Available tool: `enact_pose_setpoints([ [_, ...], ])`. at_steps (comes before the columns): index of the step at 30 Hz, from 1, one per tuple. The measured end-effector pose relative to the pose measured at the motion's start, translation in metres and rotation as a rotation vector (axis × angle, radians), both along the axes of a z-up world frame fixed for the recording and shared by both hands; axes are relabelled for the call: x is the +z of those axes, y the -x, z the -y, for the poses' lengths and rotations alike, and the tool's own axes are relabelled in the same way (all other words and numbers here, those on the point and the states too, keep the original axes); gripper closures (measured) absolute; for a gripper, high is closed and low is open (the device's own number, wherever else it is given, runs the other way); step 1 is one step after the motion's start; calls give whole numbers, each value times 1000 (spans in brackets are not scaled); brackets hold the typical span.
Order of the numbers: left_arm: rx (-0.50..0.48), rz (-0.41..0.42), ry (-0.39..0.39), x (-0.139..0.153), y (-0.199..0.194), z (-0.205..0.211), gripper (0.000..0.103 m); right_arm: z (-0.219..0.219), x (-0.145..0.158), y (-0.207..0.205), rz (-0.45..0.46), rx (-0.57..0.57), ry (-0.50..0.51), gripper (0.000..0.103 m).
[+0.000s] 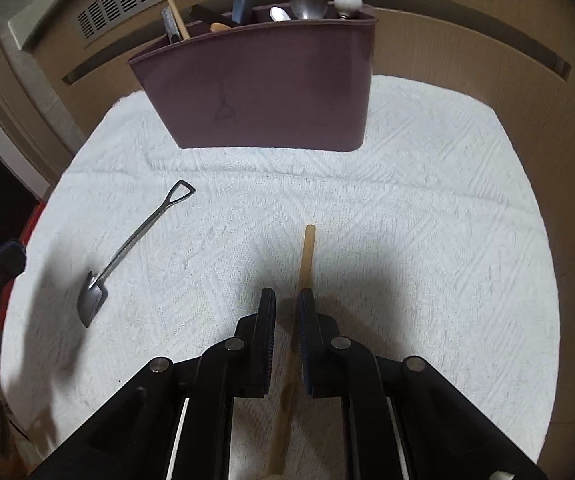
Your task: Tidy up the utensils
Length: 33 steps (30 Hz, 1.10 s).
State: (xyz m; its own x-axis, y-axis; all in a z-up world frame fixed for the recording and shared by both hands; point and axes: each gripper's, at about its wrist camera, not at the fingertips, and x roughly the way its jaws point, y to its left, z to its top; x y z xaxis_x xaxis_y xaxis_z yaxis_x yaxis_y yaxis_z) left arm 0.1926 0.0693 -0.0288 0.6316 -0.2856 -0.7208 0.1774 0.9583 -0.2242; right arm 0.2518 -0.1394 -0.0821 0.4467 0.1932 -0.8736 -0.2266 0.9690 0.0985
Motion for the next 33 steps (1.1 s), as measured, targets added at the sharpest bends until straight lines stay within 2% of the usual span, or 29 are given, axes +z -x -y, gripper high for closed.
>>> enact_pose_setpoints([
  [2,-5,-25,5,-7,-2,0,95,-4,1,4,11,22,32,97],
  [5,-24,-59,-14,-13,-6,4,92,-3,14,15,54,44,18,98],
  [7,-53,-87,-32,-18,-9,10,79,2,33,27,112,49,-8,98],
  [9,-76,-105,-50,-22,-11,18,73,6,50,38,162,63,-27,98],
  [11,-81,-120,-60,-24,-13,25,72,7,61,46,195,83,-17,98],
  [14,-70,-111,-75,-21,-11,31,71,6,55,49,139,93,26,98],
  [17,-52,-77,-94,-16,-4,29,49,10,34,61,57,85,65,96],
  [18,-40,-59,-102,-14,-1,28,42,10,27,69,43,94,79,93],
  [19,-30,-44,-107,-13,1,25,41,10,22,75,37,96,89,90],
  [22,-3,-25,-85,-15,4,16,40,13,13,86,16,82,94,70],
  [24,12,-36,-56,-20,4,9,38,11,10,82,11,57,106,44],
  [26,25,-46,-34,-25,4,1,38,8,11,77,20,29,127,32],
  [28,36,-53,-17,-28,5,-6,37,1,14,73,42,32,132,31],
  [29,42,-53,-9,-29,5,-9,37,-2,16,72,47,39,131,26],
  [30,49,-53,2,-30,4,-12,36,-6,17,69,49,48,131,15],
  [33,66,-56,38,-32,4,-21,35,-15,19,62,76,56,163,9],
])
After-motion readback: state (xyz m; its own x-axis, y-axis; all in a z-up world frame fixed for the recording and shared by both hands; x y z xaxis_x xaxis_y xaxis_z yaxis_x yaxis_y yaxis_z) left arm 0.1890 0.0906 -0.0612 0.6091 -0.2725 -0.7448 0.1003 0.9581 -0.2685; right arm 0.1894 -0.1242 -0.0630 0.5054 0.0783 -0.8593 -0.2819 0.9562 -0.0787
